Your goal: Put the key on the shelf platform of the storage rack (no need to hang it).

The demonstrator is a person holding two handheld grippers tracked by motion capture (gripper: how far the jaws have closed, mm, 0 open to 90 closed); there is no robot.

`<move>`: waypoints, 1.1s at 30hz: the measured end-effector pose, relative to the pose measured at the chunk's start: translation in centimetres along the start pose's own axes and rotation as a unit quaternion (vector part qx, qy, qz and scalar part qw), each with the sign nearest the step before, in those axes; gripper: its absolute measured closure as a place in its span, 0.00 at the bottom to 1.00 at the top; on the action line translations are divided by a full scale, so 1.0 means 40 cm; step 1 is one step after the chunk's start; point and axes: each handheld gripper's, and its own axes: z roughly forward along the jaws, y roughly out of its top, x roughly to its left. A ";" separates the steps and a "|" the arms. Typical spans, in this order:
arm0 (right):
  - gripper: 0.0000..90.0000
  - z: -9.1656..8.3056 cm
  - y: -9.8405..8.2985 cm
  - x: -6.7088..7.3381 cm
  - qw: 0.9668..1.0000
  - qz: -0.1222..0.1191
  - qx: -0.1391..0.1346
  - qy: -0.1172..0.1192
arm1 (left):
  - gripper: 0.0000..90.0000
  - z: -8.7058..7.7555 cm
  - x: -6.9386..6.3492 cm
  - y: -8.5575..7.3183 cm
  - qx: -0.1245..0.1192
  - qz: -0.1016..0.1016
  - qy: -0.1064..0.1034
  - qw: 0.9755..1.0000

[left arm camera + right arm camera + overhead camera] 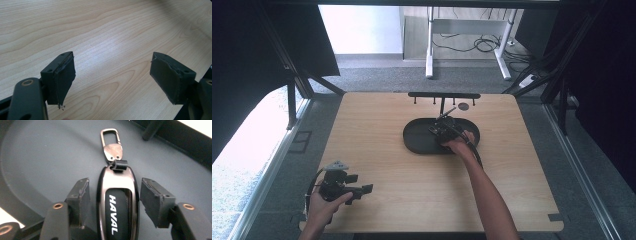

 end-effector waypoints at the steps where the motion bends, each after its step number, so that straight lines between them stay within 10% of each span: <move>1: 0.43 -0.005 0.001 0.003 1.000 -0.006 -0.003 -0.002 | 0.23 0.001 -0.001 0.000 0.001 0.000 0.000 1.000; 16: 0.40 -0.131 -0.022 0.015 0.998 -0.039 -0.051 0.014 | 0.23 0.004 -0.006 0.001 0.001 0.003 -0.001 1.000; 33: 0.41 -0.261 -0.161 0.014 0.989 -0.057 -0.123 0.052 | 0.23 0.001 -0.009 0.000 -0.001 0.003 0.003 1.000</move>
